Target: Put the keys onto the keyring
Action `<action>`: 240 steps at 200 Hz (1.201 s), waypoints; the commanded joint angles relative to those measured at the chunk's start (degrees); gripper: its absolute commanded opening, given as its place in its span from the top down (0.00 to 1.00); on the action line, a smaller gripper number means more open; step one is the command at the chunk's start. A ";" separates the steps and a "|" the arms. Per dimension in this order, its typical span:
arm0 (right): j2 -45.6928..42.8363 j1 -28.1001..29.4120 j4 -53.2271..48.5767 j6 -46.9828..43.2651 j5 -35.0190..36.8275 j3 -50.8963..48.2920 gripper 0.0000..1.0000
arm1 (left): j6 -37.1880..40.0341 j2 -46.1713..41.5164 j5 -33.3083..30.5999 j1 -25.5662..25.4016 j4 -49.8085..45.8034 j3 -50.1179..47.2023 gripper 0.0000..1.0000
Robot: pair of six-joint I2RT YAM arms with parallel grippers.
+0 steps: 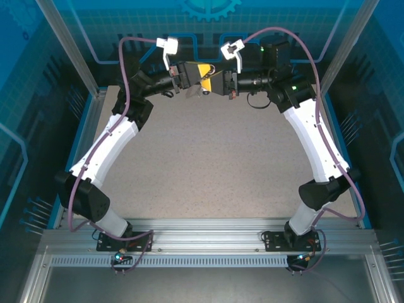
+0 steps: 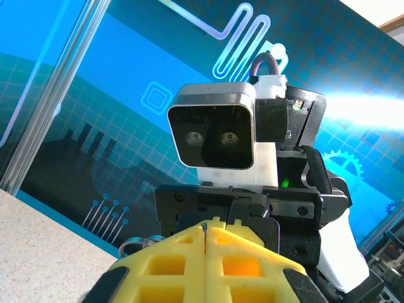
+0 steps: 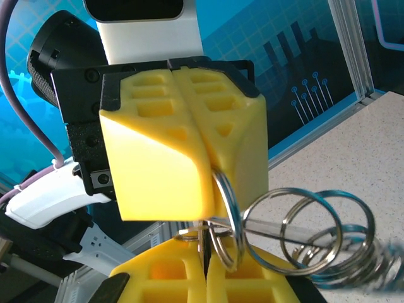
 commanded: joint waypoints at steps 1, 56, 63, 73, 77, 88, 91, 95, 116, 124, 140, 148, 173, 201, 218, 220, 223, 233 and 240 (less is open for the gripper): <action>-3.19 -1.37 1.25 1.64 0.41 -3.35 0.95 | -1.54 -1.72 -2.19 -0.33 4.17 -0.49 1.00; -12.73 -8.43 10.92 8.05 -2.23 -15.30 0.69 | -4.51 -0.68 -2.78 -0.33 7.64 -0.70 1.00; -13.38 -9.14 11.12 8.25 -2.28 -15.64 0.66 | -4.77 -0.44 -2.67 -0.33 7.75 -0.53 1.00; -13.94 -9.95 10.95 8.26 -2.27 -15.57 0.64 | -5.13 -0.18 -2.54 -0.33 8.36 -0.42 1.00; -14.05 -10.22 10.87 8.25 -2.17 -15.50 0.64 | -5.27 -0.12 -2.47 -0.33 8.53 -0.35 1.00; -14.33 -10.67 10.86 8.25 -2.16 -15.31 0.63 | -5.55 0.20 -2.21 -0.33 8.62 0.01 1.00; -14.31 -10.76 10.78 8.28 -2.12 -15.19 0.63 | -5.59 0.26 -2.11 -0.33 8.68 0.14 1.00; -14.26 -10.77 10.82 8.21 -2.09 -15.06 0.63 | -5.66 0.37 -1.94 -0.33 8.81 0.24 1.00; -13.36 -10.69 10.16 7.29 -2.21 -13.94 0.59 | -6.51 1.12 -1.02 -0.33 9.09 1.39 1.00; -12.98 -10.65 9.70 6.82 -1.92 -13.58 0.59 | -6.93 1.32 -0.58 -0.33 9.37 1.76 1.00; -12.05 -10.44 9.88 6.60 -1.73 -12.82 0.57 | -7.30 1.75 -0.32 -0.33 9.52 2.36 1.00; -11.57 -10.11 9.89 6.37 -1.52 -12.23 0.56 | -7.81 1.89 -0.03 -0.33 9.93 2.63 1.00; -9.85 -8.58 10.73 6.37 -0.81 -10.36 0.55 | -9.95 2.66 0.53 -0.33 11.77 3.10 1.00; -7.84 -7.11 12.03 6.90 0.29 -7.92 0.55 | -11.12 2.97 0.51 -0.33 12.99 3.14 1.00; -6.82 -6.67 13.48 7.83 0.84 -6.81 0.57 | -11.44 3.12 0.49 -0.33 13.17 3.27 1.00; -6.73 -6.63 13.67 7.93 0.86 -6.68 0.57 | -11.47 3.14 0.50 -0.33 13.21 3.27 1.00; -6.64 -6.59 13.94 8.10 0.91 -6.55 0.57 | -11.48 3.15 0.52 -0.33 13.27 3.19 1.00; -6.19 -6.39 14.57 8.53 1.18 -6.03 0.57 | -11.60 3.15 0.49 -0.33 13.34 3.25 1.00; -5.92 -6.22 15.00 8.78 1.39 -5.76 0.57 | -11.74 3.15 0.53 -0.33 13.40 3.27 1.00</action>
